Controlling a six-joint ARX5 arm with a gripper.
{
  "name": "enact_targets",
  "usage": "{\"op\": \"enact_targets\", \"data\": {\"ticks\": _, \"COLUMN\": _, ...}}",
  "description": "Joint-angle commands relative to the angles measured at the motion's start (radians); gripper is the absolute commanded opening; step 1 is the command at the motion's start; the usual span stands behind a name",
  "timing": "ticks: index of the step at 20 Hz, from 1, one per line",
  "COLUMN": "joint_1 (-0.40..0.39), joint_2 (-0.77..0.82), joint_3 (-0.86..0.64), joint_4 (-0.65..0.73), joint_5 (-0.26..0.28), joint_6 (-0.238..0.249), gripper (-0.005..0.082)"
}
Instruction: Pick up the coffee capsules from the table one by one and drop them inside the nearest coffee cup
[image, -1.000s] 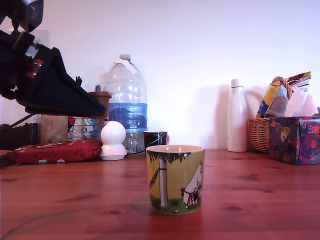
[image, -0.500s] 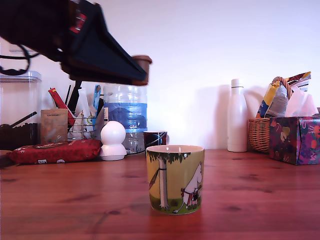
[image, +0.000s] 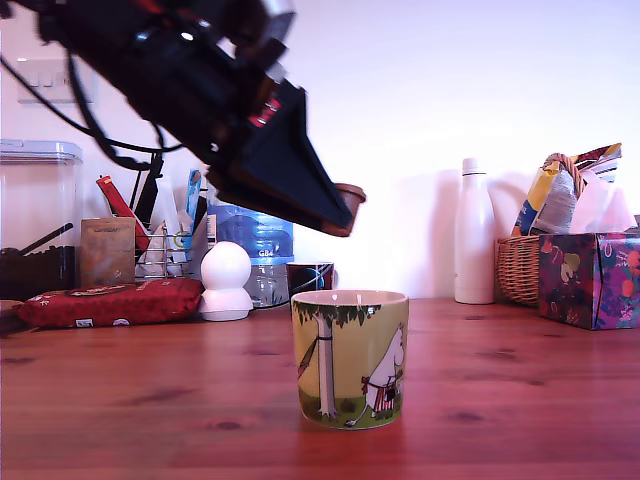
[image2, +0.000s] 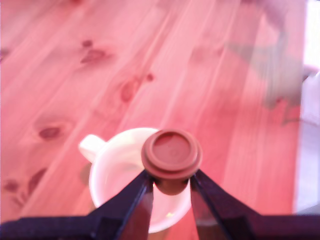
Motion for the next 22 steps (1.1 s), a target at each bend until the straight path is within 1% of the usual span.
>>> {"op": "enact_targets", "data": {"ticks": 1, "joint_1": -0.013, "joint_2": 0.047, "joint_3": 0.028, "joint_4": -0.046, "joint_5": -0.019, "joint_6": 0.015, "gripper": 0.0108}}
{"op": "enact_targets", "data": {"ticks": 4, "joint_1": -0.031, "joint_2": 0.094, "joint_3": 0.071, "joint_4": -0.114, "joint_5": -0.072, "joint_6": 0.031, "gripper": 0.0108}}
{"op": "enact_targets", "data": {"ticks": 5, "joint_1": -0.032, "joint_2": 0.103, "joint_3": 0.072, "joint_4": -0.115, "joint_5": -0.080, "joint_6": 0.031, "gripper": 0.0108}}
{"op": "enact_targets", "data": {"ticks": 17, "joint_1": -0.031, "joint_2": 0.104, "joint_3": 0.076, "joint_4": -0.120, "joint_5": -0.081, "joint_6": 0.031, "gripper": 0.0108}}
{"op": "enact_targets", "data": {"ticks": 18, "joint_1": -0.031, "joint_2": 0.104, "joint_3": 0.076, "joint_4": -0.121, "joint_5": -0.085, "joint_6": 0.031, "gripper": 0.0111}}
{"op": "enact_targets", "data": {"ticks": 19, "joint_1": -0.031, "joint_2": 0.104, "joint_3": 0.076, "joint_4": -0.117, "joint_5": -0.087, "joint_6": 0.031, "gripper": 0.0130}}
{"op": "enact_targets", "data": {"ticks": 20, "joint_1": -0.031, "joint_2": 0.104, "joint_3": 0.076, "joint_4": -0.117, "joint_5": -0.087, "joint_6": 0.031, "gripper": 0.0237}}
{"op": "enact_targets", "data": {"ticks": 21, "joint_1": -0.031, "joint_2": 0.104, "joint_3": 0.076, "joint_4": -0.116, "joint_5": -0.087, "joint_6": 0.031, "gripper": 0.0453}}
{"op": "enact_targets", "data": {"ticks": 22, "joint_1": -0.031, "joint_2": 0.104, "joint_3": 0.076, "joint_4": -0.115, "joint_5": -0.092, "joint_6": 0.025, "gripper": 0.0651}}
